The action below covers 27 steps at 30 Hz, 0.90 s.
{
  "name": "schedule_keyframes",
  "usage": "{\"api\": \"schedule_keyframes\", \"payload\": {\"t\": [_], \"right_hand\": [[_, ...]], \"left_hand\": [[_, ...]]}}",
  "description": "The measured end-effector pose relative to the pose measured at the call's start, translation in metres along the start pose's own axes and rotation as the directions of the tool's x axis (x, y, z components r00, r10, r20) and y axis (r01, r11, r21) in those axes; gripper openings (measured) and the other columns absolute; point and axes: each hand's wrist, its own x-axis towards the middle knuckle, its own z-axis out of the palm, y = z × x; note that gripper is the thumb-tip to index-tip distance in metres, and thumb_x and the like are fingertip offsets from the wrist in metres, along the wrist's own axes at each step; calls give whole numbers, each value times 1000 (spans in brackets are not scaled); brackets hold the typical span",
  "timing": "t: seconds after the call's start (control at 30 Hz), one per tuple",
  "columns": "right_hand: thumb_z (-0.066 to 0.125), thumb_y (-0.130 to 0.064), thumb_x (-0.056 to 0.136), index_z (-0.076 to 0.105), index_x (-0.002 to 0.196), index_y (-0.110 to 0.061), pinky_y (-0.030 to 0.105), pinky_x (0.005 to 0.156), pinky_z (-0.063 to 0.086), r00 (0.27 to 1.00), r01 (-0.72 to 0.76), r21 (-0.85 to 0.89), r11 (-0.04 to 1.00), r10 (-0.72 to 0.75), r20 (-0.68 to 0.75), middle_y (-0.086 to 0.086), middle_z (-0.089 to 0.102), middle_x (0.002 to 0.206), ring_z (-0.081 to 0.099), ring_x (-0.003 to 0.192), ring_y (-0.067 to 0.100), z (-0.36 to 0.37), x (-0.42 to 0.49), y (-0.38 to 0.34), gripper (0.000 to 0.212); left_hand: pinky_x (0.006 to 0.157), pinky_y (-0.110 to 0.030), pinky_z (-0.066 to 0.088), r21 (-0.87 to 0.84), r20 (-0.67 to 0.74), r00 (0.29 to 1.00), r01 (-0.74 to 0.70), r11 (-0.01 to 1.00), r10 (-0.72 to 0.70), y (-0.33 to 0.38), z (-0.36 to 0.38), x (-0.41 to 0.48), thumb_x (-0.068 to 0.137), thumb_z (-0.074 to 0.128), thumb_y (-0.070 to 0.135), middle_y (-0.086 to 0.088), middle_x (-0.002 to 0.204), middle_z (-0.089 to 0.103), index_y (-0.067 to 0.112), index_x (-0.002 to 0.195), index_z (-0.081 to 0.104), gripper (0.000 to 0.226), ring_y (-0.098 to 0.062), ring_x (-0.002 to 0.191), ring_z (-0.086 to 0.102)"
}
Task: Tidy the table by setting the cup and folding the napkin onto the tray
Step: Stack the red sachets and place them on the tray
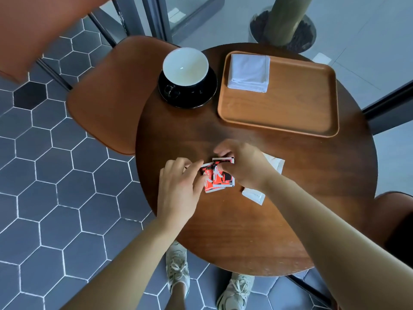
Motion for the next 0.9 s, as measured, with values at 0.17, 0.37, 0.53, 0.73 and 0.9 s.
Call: {"api": "schedule_keyframes", "payload": {"t": [0.17, 0.37, 0.53, 0.73, 0.9], "right_hand": [[69, -10, 85, 71, 102, -14, 28, 71, 42, 956, -116, -98, 988, 85, -280, 3, 65, 103, 60, 95, 24, 3, -13, 15, 17], [72, -43, 84, 67, 98, -19, 31, 64, 46, 952, -202, -254, 946, 129, -276, -1, 64, 94, 63, 83, 23, 23, -26, 13, 28], [71, -38, 83, 67, 96, -18, 29, 61, 35, 955, -182, -207, 961, 123, -270, 0, 64, 90, 61, 83, 23, 37, -32, 6, 24], [69, -39, 85, 65, 93, -15, 30, 59, 34, 946, -203, -171, 964, 148, -288, 1, 65, 88, 60, 80, 24, 46, -36, 2, 26], [73, -36, 80, 63, 95, -17, 33, 63, 49, 938, -226, -50, 973, 203, -282, 0, 67, 86, 64, 79, 23, 51, -40, -1, 26]], "left_hand": [[72, -47, 53, -124, -42, 985, 162, 979, -168, 8, -5, -20, 88, 71, 11, -9, 92, 65, 5, 109, 73, 22, -30, 83, 55], [71, -48, 52, -118, 48, 954, 300, 947, -297, 33, -6, -18, 89, 70, 16, -7, 90, 61, 7, 110, 74, 23, -30, 82, 53], [75, -49, 49, -172, 71, 927, 374, 911, -368, 45, -6, -12, 90, 65, 14, -6, 85, 60, 12, 106, 75, 19, -29, 81, 52], [79, -43, 49, -245, 144, 866, 500, 830, -479, 46, -6, -5, 95, 60, 23, -4, 91, 67, 18, 113, 73, 22, -26, 89, 61], [80, -36, 51, -276, 199, 814, 581, 765, -546, 47, -8, 2, 93, 64, 30, 0, 99, 74, 17, 114, 73, 26, -20, 94, 67]]}}
